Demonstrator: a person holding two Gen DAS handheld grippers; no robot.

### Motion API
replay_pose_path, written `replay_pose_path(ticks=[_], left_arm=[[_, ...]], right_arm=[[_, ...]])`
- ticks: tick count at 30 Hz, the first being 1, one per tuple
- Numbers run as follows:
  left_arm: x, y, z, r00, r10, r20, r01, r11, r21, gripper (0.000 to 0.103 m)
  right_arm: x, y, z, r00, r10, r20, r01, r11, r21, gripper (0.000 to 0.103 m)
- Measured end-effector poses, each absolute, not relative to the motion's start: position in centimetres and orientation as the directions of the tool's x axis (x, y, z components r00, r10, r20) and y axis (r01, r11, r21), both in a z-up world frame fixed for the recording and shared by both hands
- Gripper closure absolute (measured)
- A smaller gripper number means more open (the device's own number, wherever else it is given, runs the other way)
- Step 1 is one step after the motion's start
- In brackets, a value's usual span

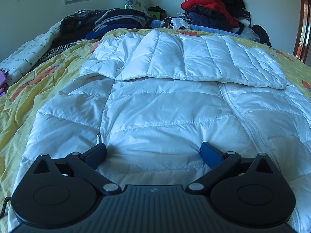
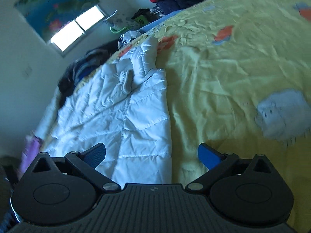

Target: Fold small clothes

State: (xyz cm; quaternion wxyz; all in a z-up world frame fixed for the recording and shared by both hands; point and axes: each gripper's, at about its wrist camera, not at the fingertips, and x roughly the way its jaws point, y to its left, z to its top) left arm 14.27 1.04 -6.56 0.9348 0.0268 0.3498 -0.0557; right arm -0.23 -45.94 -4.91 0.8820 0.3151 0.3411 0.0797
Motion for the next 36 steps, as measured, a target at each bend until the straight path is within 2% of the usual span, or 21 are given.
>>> replay_pose_path(ticks=[5, 7, 12, 14, 20, 26, 29, 33, 36], left_arm=[[11.9, 5.1, -5.2, 0.739, -0.178, -0.650, 0.118, 0.984, -0.136, 0.000], [10.8, 8.2, -4.6, 0.737, -0.174, -0.653, 0.054, 0.979, -0.199, 0.000], [9.1, 17.3, -4.4, 0.717, -0.123, -0.686, -0.179, 0.919, -0.352, 0.000], [8.7, 20.0, -5.0, 0.697, -0.153, -0.701, -0.238, 0.873, -0.426, 0.000], [7.9, 21.8, -5.6, 0.670, -0.390, -0.631, -0.171, 0.747, -0.643, 0.000], [7.6, 20.2, -6.6, 0.607, -0.574, -0.550, -0.088, 0.639, -0.764, 0.000], [7.7, 19.7, -6.9, 0.583, -0.611, -0.535, -0.080, 0.612, -0.787, 0.000], [7.8, 18.3, -6.3, 0.534, -0.610, -0.584, -0.036, 0.675, -0.737, 0.000], [7.6, 17.6, -6.3, 0.505, -0.630, -0.590, 0.003, 0.685, -0.729, 0.000]], right_arm=[[-0.1, -45.4, -5.4, 0.672, 0.531, -0.515, 0.041, 0.669, 0.742, 0.002], [-0.2, -44.8, -5.5, 0.628, 0.587, -0.510, 0.026, 0.639, 0.769, 0.002], [-0.7, -44.1, -5.4, 0.606, 0.617, -0.502, 0.001, 0.631, 0.776, 0.002], [-0.6, -44.5, -5.6, 0.610, 0.627, -0.485, -0.003, 0.614, 0.789, 0.002], [-0.6, -45.0, -5.8, 0.613, 0.633, -0.473, 0.000, 0.598, 0.802, 0.000], [-1.2, -44.8, -6.3, 0.572, 0.710, -0.410, 0.005, 0.497, 0.868, 0.000], [-1.3, -44.1, -6.1, 0.558, 0.713, -0.424, 0.005, 0.508, 0.861, 0.000], [-1.3, -43.6, -6.0, 0.546, 0.724, -0.422, -0.005, 0.506, 0.862, 0.000], [-1.4, -43.5, -6.0, 0.545, 0.723, -0.424, -0.004, 0.508, 0.861, 0.000]])
